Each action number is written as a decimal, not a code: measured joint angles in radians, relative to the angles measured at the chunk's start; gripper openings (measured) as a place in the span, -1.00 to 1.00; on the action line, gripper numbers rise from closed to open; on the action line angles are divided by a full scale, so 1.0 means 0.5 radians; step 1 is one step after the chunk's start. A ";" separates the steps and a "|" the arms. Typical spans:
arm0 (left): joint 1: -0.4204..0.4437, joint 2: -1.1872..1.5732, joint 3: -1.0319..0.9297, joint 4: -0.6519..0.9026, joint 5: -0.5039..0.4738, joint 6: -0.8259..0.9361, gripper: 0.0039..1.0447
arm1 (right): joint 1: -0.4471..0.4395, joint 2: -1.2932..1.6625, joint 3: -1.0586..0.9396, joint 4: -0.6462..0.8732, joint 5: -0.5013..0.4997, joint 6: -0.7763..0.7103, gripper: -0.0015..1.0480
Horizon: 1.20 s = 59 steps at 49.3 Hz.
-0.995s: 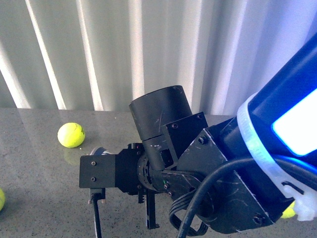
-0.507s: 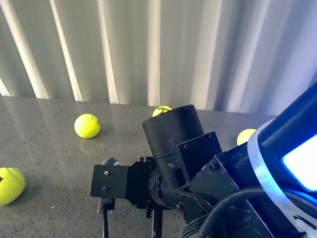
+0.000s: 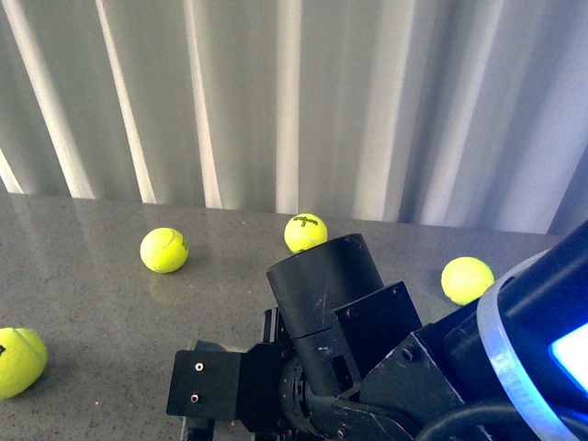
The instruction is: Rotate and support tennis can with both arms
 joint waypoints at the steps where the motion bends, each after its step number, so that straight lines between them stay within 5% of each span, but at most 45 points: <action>1: 0.000 0.000 0.000 0.000 0.000 0.000 0.88 | -0.001 -0.019 -0.006 -0.018 -0.005 0.013 0.23; 10: 0.000 0.000 0.000 0.000 0.000 0.000 0.88 | -0.002 -0.166 -0.047 -0.104 0.002 0.051 0.89; 24: 0.000 0.000 0.000 0.000 0.000 0.000 0.88 | -0.013 -0.598 -0.206 -0.322 -0.020 0.199 0.87; 38: 0.000 0.000 0.000 0.000 0.003 0.000 0.88 | -0.094 -1.180 -0.594 0.023 0.276 0.397 0.87; 47: 0.000 0.000 0.000 0.000 -0.001 0.000 0.88 | -0.488 -1.700 -0.763 0.295 0.752 0.820 0.87; 59: 0.000 0.000 0.000 0.000 0.000 0.000 0.88 | -0.943 -2.282 -1.086 0.186 0.861 1.158 0.87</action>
